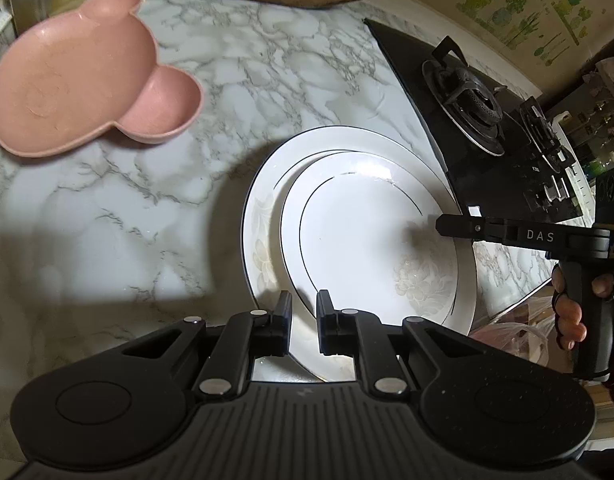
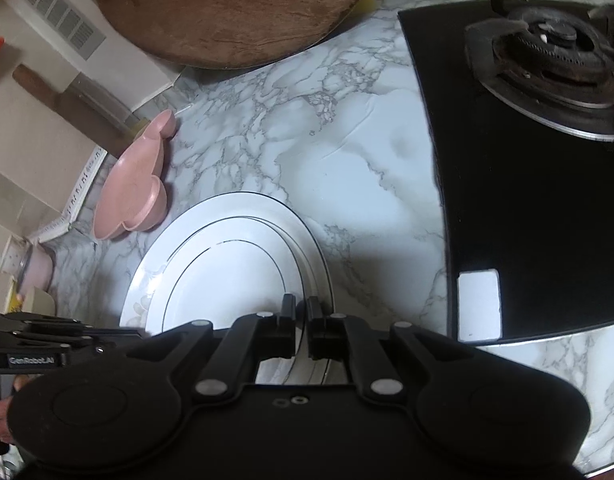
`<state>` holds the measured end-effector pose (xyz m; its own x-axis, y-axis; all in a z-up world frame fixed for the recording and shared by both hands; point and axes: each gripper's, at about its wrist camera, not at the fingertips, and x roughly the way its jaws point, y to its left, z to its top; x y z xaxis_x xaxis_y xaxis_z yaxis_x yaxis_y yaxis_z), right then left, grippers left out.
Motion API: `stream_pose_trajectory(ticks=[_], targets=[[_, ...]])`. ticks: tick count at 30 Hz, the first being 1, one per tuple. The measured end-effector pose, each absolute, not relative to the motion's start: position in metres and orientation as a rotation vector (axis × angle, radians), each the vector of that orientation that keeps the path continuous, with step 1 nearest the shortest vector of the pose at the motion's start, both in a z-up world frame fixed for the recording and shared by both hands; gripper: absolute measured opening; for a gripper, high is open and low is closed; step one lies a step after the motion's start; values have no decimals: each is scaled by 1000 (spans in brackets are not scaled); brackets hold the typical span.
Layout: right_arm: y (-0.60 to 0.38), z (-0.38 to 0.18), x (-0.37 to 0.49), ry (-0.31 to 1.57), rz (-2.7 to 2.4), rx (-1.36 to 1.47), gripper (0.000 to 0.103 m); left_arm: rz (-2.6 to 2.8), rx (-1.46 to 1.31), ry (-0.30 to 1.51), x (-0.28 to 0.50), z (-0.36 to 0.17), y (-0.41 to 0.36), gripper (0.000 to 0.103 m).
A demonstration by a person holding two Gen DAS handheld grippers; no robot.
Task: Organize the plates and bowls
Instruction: 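Open both grippers to release the medium plate on the large plate, then move both grippers toward the pink bear-shaped plate and open around its rim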
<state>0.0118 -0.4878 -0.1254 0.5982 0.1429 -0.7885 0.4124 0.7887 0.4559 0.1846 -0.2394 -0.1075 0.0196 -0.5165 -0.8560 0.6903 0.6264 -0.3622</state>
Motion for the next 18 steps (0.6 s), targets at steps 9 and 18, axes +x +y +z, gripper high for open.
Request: stream_pose_trajectory(ticks=[9,18], targets=[[-467,-98,13,907,-151,484,22,-886,216,1105,162,-92,-230,12],[-427,-70,15,847,-101,356,34,-828,197,996,146,-65,-207,12]])
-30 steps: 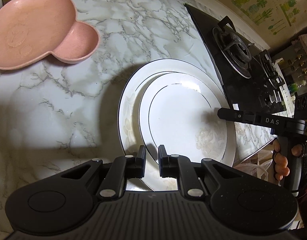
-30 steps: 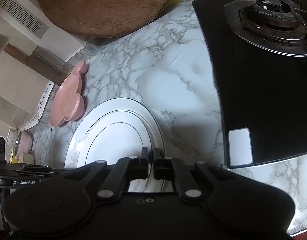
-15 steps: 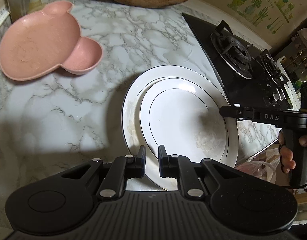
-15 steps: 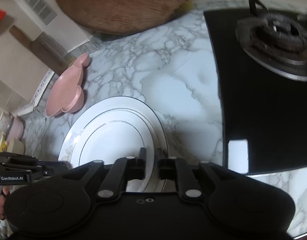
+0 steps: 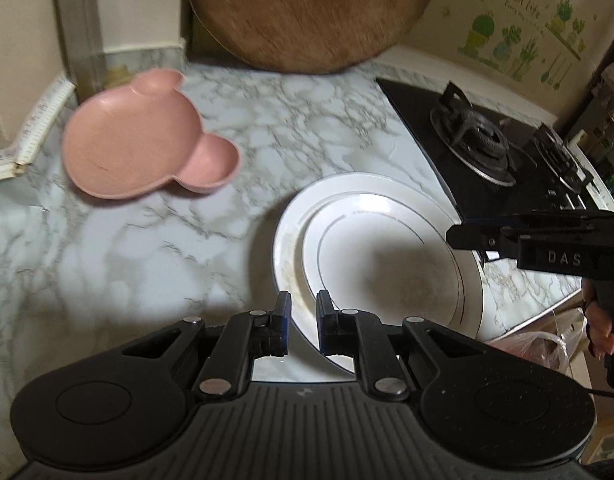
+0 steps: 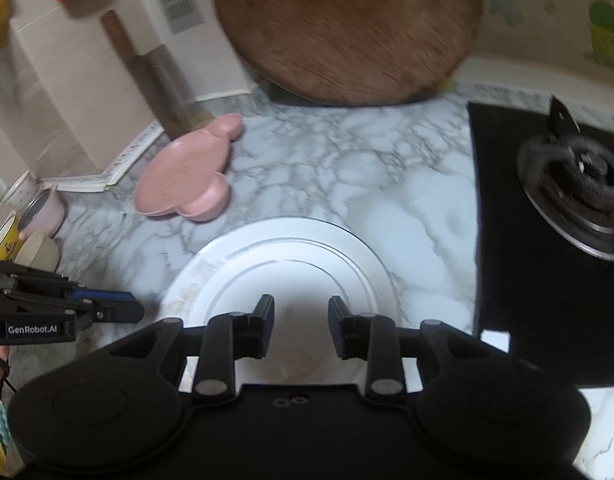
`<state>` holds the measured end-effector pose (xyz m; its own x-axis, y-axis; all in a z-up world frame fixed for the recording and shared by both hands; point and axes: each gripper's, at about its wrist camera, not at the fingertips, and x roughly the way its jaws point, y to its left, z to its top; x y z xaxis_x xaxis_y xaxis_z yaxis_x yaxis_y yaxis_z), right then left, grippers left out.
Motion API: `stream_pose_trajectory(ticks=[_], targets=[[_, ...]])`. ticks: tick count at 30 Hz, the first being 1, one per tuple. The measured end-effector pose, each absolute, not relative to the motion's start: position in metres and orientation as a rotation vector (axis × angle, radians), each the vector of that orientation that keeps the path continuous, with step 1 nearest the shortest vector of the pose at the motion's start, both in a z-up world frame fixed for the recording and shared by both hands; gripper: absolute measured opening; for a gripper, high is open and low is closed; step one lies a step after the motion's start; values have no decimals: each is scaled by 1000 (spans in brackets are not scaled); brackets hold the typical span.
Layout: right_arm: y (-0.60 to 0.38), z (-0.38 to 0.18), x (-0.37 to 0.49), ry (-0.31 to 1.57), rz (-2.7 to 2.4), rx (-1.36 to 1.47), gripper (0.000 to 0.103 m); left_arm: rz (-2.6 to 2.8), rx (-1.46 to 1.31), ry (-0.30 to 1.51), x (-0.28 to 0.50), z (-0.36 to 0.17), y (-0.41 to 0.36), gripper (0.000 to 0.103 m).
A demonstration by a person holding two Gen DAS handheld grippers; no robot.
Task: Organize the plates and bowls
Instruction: 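Move both grippers toward the pink bear-shaped plate and open around its rim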
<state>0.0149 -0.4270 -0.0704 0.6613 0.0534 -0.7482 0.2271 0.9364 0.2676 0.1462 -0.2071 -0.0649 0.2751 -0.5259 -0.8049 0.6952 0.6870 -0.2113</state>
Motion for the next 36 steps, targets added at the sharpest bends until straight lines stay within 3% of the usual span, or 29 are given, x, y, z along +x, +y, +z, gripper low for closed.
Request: stream_pose_trajectory(ticks=[7,10,12,14,16,18,23,27,36], targets=[[-388,-43,18,767,-34,280,41,-727,171,885,134,-42,-176,13],[-369,-32,21,731,3,251,55,-680,156,836,130,-33,-161,14],[-355,-26,24,703,27,225,62,-653,139,813,129,-27,-151,24],[-342,-20,29,683,49,206,65,-621,125,784,128,-23,-140,49],[-329,-16,34,667,69,192,69,-594,110,753,128,-19,-131,61],[-318,-14,40,654,79,181,80,-572,101,735,130,-16,-124,62],[-292,-15,56,652,67,175,89,-518,88,688,139,-14,-106,75],[-278,-22,71,639,9,200,101,-470,77,649,154,-18,-95,78],[-269,-52,118,720,-131,303,101,-418,109,601,200,-37,-84,78]])
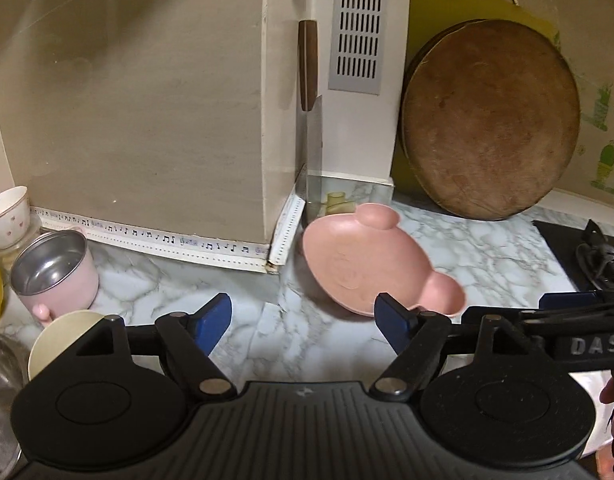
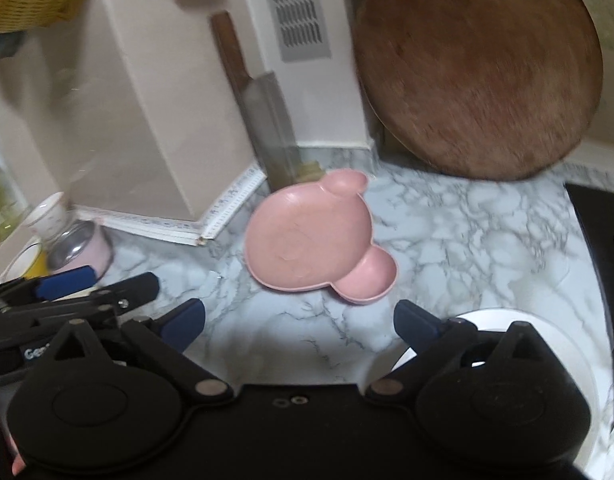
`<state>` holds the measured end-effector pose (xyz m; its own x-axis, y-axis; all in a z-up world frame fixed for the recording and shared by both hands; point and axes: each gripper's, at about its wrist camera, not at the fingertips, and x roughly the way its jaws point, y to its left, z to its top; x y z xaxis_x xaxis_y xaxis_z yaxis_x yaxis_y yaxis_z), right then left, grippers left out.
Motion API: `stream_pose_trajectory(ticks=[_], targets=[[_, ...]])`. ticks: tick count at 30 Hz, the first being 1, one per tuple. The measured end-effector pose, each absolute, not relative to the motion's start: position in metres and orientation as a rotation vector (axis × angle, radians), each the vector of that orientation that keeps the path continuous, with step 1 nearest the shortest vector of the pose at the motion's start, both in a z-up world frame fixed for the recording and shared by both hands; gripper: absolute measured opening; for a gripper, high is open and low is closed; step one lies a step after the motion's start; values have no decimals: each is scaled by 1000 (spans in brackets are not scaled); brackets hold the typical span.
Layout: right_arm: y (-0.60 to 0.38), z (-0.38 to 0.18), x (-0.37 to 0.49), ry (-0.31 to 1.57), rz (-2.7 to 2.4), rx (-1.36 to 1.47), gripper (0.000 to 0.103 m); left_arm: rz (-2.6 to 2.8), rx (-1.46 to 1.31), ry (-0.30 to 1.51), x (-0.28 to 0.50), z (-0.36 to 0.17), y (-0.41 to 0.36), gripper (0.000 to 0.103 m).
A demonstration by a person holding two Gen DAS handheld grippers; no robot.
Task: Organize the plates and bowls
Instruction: 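Move both grippers toward the pink bear-shaped plate and open around its rim, then close both grippers on the pink bear plate rim and lift it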
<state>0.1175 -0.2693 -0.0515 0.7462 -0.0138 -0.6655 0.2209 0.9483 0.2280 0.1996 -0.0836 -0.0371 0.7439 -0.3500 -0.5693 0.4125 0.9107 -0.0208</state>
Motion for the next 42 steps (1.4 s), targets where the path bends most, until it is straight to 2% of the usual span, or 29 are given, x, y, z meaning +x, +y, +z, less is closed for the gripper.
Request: stream_pose_trajectory(ticks=[13,17,21,23,28,32,40,42], targets=[[-262,-99,185,875,-301,381,95,-383,101,608,235,-62,-68,78],[-259,-111,203,921,-335,416,85,-383,88,617,240,-65,-63,78],[-262,-121,220,958,-374,474,82,-381,76,626,241,-68,-58,78],[-265,-124,227,966,-398,498,77,-378,71,630,241,-69,-56,78],[-275,-132,237,983,-439,581,74,-386,71,630,241,-69,-56,78],[-283,-134,238,980,-464,668,64,-391,68,633,242,-70,-57,78],[-286,-142,246,990,-490,797,50,-392,70,641,241,-71,-59,78],[-284,-142,247,990,-486,808,42,-392,70,646,241,-71,-58,78]])
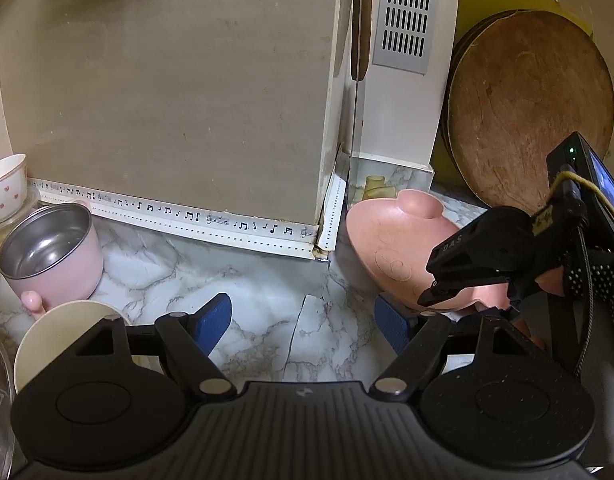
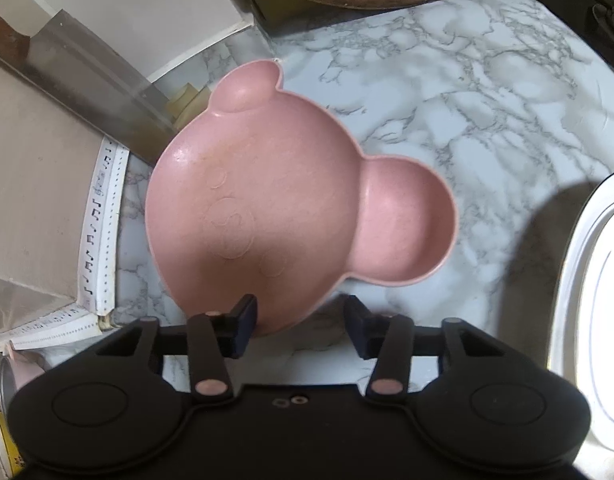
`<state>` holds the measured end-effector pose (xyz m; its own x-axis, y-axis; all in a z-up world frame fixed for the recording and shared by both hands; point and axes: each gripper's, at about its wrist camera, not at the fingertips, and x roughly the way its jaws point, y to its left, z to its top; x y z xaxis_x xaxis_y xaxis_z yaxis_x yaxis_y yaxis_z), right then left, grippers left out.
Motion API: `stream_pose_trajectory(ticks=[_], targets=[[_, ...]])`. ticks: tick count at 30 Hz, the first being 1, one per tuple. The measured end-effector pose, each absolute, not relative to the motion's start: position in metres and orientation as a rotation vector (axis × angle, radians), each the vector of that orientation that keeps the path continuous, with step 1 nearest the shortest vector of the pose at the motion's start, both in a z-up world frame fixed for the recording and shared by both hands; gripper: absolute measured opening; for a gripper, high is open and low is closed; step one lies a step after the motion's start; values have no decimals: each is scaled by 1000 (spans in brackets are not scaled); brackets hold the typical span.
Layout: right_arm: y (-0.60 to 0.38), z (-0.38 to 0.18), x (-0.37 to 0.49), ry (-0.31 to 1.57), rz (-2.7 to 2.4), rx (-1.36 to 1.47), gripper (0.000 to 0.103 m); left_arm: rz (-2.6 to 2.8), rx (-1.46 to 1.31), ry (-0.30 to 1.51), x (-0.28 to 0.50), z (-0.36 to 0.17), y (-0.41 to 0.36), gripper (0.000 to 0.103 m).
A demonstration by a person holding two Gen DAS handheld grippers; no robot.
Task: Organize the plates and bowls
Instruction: 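Close both grippers on the pink bear plate rim and lift it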
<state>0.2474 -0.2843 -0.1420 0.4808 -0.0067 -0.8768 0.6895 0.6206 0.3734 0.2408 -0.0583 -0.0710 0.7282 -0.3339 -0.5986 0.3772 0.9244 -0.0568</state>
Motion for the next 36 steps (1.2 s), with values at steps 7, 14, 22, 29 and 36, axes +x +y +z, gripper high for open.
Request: stream_pose_trajectory(ticks=[7,14,22,29,36], targets=[[-287,-141,243,950,-485,848,23,-385,66,657,241,-71,-56,78],[-295,-133,234,901,-483,825,16,-395,61,672,242,-72,-59,78],[-315,-125,217,927,-445,762,15,-468,45,721,254,-77,-74,78],[-333,-118,216,1011,-334,686,14,-541,21,783,272,-87,-99,78],[-364,-118,221,1085,-235,624,14,-621,45,814,295,-88,-138,78]])
